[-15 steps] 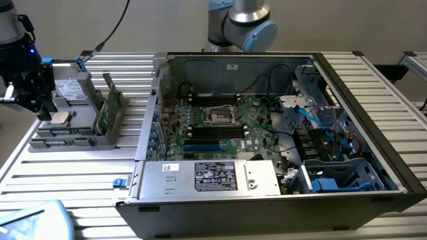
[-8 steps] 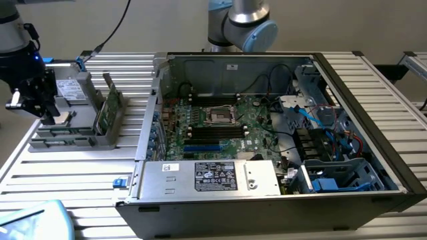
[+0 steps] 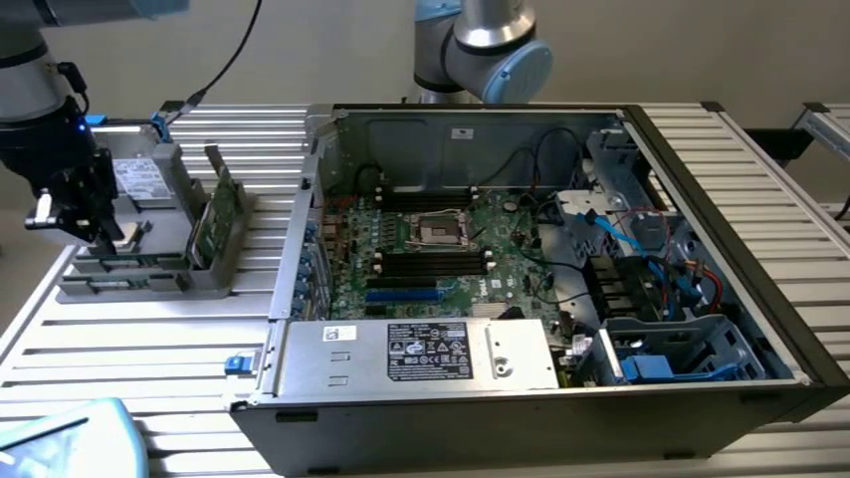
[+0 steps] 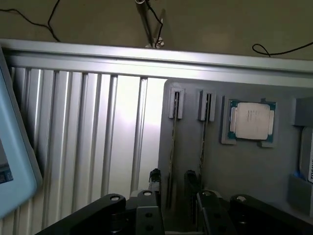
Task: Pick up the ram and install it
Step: 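Pick up the ram and move it above insertion slot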
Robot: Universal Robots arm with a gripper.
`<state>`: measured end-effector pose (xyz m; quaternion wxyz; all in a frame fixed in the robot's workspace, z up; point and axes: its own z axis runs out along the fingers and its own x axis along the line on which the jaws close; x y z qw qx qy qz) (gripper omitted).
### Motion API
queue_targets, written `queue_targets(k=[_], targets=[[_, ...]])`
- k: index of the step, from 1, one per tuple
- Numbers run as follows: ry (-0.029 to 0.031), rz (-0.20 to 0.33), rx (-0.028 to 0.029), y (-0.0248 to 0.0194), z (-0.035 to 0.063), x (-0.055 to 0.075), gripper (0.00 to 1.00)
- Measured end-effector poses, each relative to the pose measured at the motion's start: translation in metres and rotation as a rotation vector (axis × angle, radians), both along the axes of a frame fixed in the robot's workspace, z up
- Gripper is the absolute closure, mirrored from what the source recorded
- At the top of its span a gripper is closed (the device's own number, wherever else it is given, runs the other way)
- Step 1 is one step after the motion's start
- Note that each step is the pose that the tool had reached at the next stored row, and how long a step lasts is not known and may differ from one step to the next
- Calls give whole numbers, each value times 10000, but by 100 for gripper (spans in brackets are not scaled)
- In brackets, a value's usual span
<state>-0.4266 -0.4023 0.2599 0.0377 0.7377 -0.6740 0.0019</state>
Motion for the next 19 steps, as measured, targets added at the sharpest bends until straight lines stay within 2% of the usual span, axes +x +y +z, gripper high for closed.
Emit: queue_targets(k=[6, 19], targets=[[1, 306, 7, -4, -109, -4, 67], [1, 328, 9, -6, -346, -3, 67]])
